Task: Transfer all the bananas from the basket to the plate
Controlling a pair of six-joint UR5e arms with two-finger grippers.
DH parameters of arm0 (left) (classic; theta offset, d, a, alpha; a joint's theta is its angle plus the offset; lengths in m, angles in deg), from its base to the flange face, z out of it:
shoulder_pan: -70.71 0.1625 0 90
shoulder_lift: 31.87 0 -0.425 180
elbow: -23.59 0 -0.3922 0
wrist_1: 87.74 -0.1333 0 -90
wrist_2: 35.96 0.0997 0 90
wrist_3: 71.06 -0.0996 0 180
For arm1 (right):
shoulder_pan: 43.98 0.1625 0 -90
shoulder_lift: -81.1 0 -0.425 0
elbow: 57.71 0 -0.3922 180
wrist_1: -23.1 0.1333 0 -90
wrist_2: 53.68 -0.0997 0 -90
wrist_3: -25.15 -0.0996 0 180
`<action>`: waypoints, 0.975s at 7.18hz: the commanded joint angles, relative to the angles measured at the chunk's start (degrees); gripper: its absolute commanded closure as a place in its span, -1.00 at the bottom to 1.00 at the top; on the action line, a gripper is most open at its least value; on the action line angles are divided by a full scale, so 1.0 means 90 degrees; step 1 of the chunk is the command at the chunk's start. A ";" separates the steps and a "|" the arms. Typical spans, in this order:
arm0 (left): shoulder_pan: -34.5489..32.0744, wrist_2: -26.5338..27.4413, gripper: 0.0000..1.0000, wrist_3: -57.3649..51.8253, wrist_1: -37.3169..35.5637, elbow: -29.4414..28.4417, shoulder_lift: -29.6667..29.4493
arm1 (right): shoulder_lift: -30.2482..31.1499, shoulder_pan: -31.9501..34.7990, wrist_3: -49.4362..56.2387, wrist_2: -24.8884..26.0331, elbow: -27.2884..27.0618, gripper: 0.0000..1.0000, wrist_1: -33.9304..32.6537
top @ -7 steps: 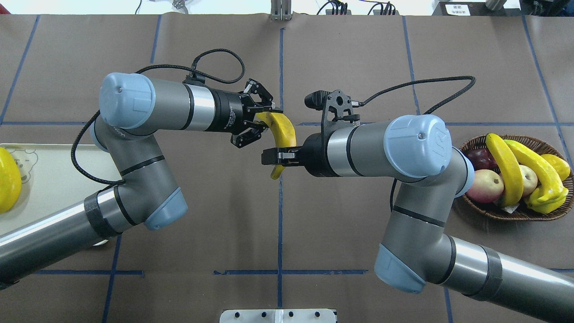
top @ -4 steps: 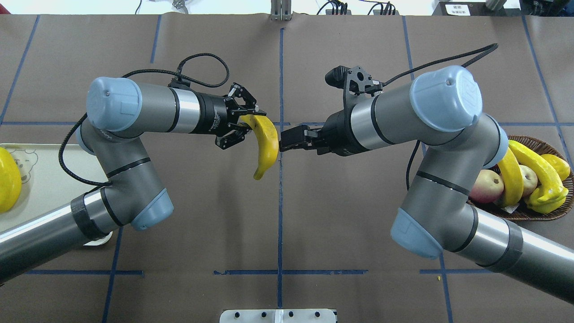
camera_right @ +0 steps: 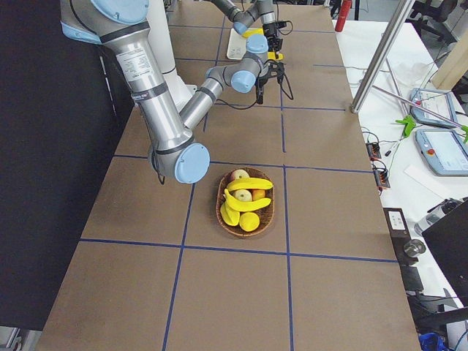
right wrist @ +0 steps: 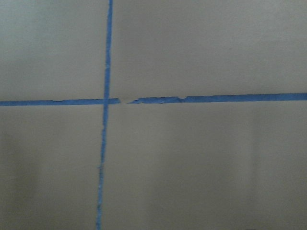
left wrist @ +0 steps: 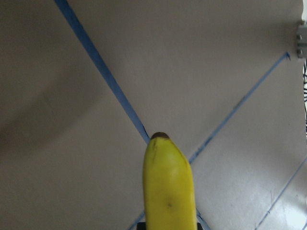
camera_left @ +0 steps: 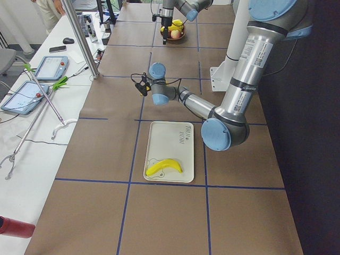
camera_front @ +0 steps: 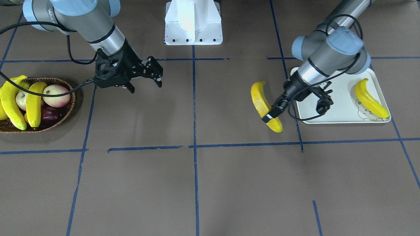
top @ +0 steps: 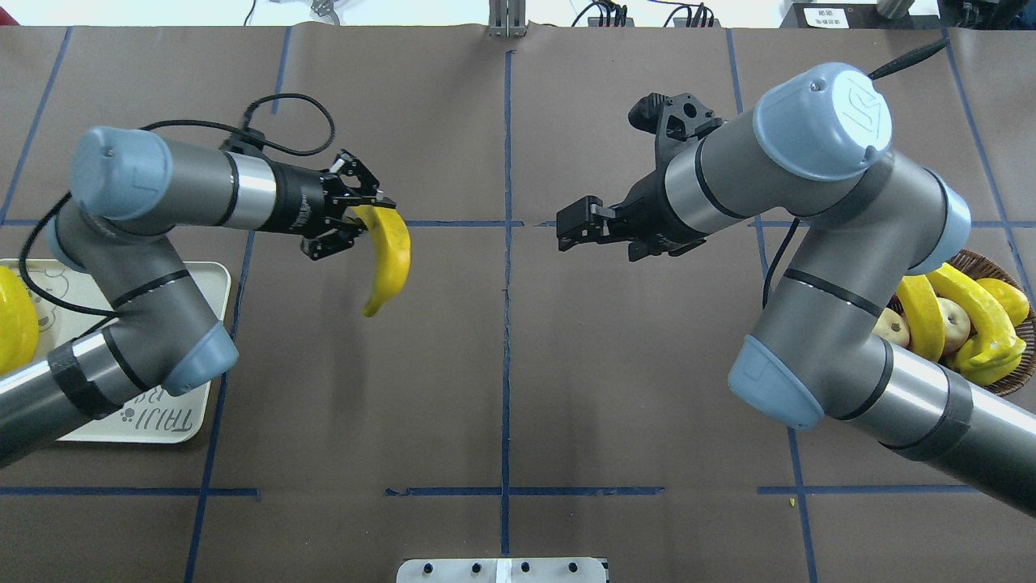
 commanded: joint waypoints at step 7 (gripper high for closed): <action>-0.1066 0.0070 -0.99 -0.3969 -0.0023 -0.0315 0.2745 | 0.0810 0.0754 0.2468 -0.0030 -0.0565 -0.98 -0.1512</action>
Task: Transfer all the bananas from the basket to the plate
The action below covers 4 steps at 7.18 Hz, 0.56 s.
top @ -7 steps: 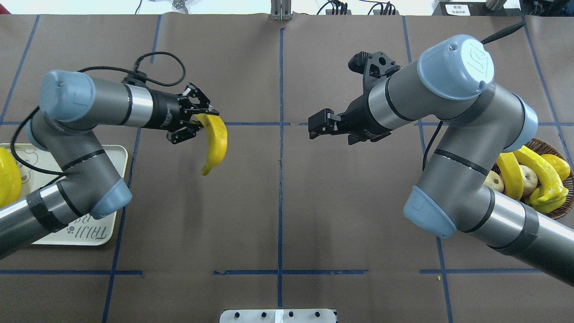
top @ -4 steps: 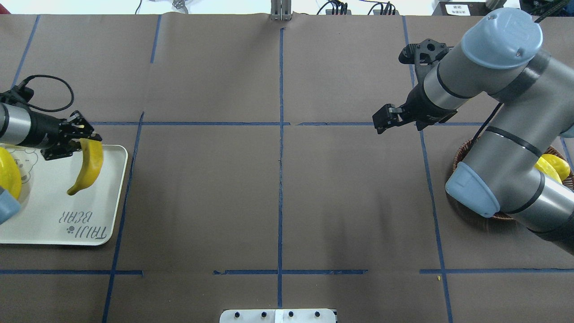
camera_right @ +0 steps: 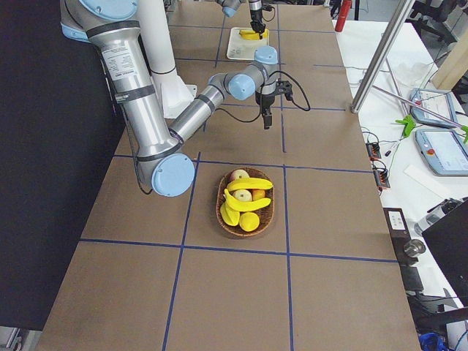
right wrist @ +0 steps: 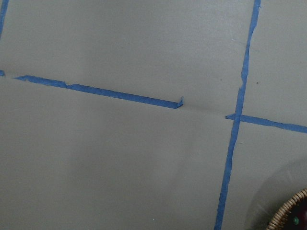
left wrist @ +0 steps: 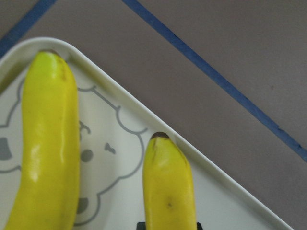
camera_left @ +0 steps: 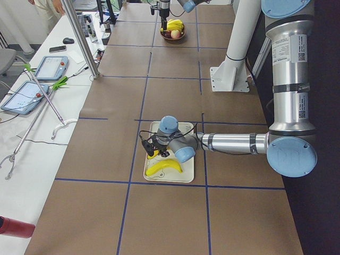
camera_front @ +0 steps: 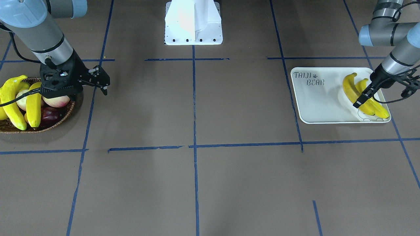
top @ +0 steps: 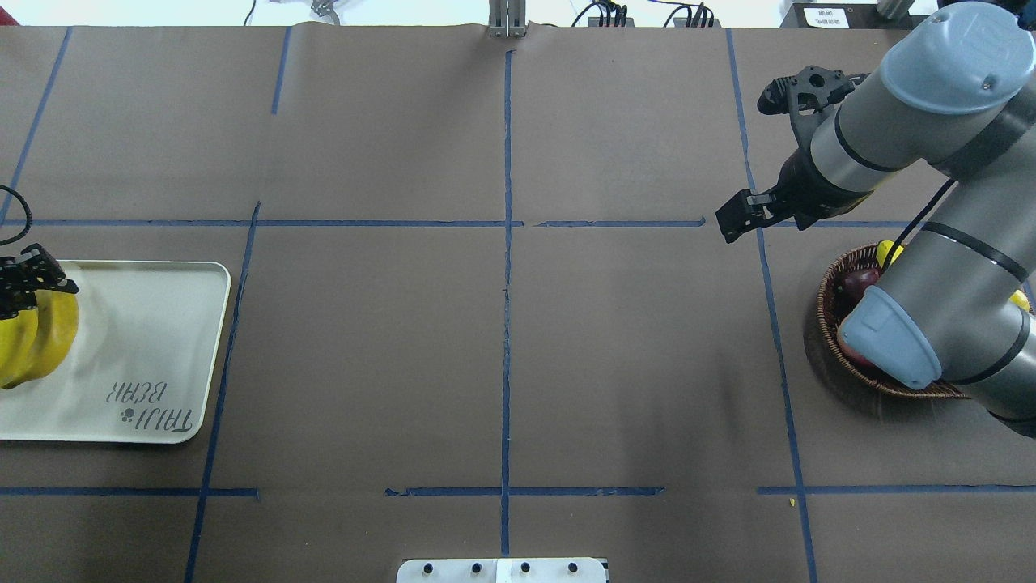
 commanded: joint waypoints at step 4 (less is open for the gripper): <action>-0.1179 -0.1355 -1.00 -0.1300 -0.0264 0.0509 -0.0126 | 0.1056 0.0569 0.1321 -0.0312 -0.0425 -0.98 0.0041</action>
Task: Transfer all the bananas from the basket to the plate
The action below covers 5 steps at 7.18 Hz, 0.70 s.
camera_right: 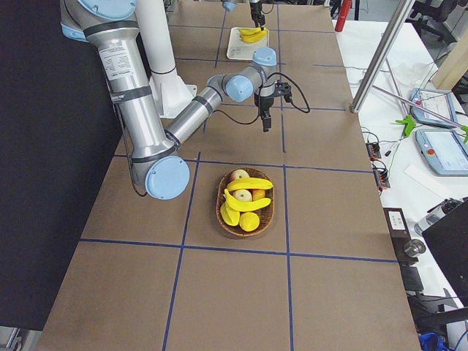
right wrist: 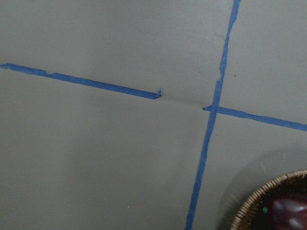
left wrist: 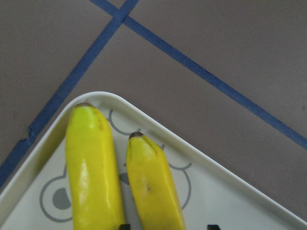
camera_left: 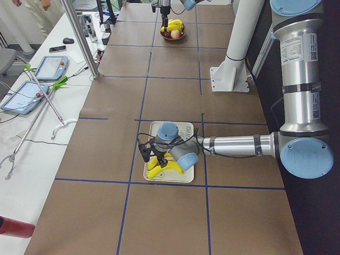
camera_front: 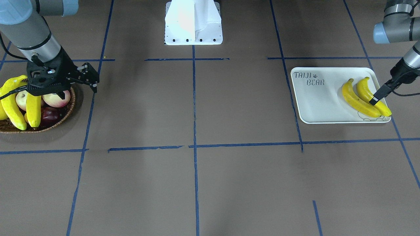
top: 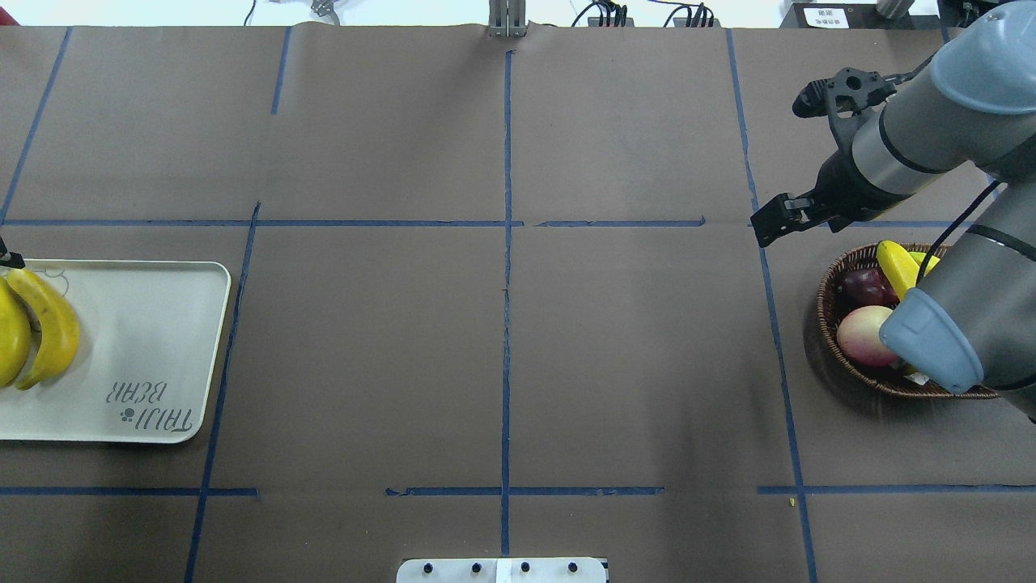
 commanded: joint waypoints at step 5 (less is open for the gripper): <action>-0.0099 -0.0458 -1.00 -0.0013 -0.0129 0.0684 -0.0364 | 0.3450 0.1081 0.1612 -0.0161 -0.0305 -0.95 0.2252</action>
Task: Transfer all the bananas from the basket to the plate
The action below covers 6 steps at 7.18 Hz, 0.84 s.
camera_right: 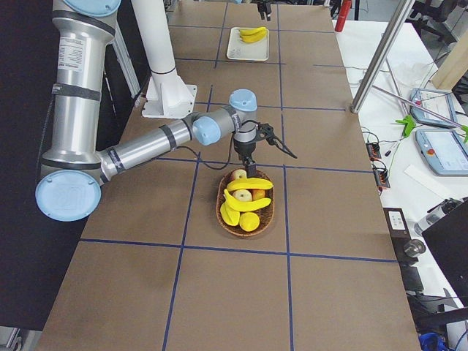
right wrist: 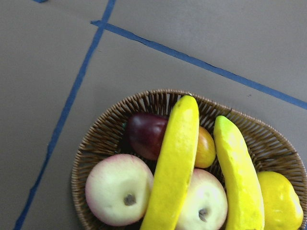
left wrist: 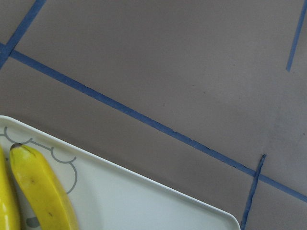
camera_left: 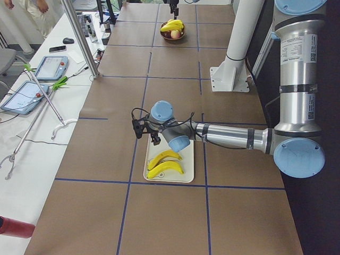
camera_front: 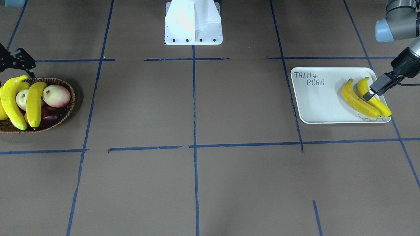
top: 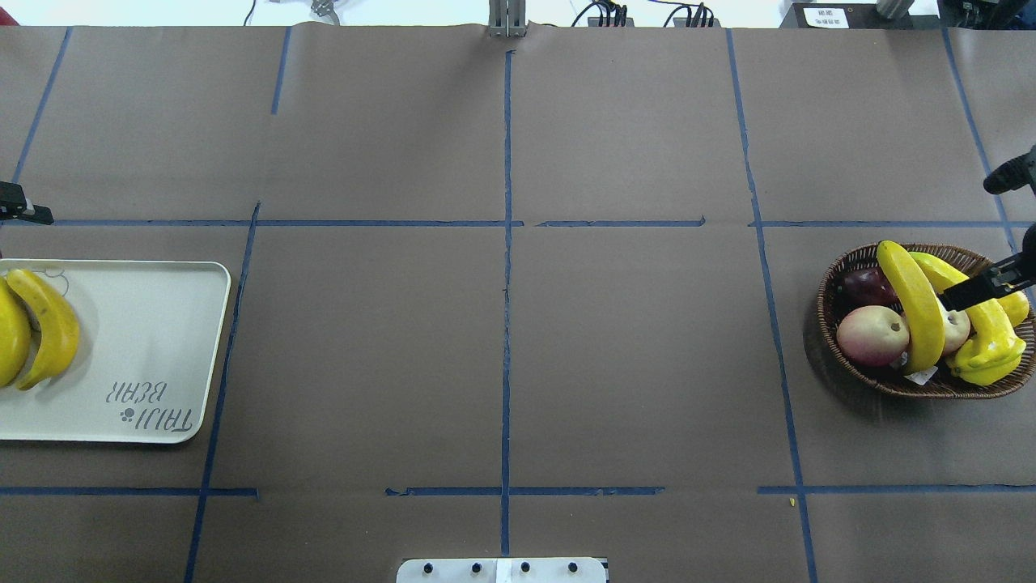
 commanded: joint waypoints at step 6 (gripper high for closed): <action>0.0065 -0.0016 -1.00 0.0001 0.0009 0.0012 -0.0051 | 0.0501 -0.0307 -0.2589 0.0358 0.0874 -0.52 0.0685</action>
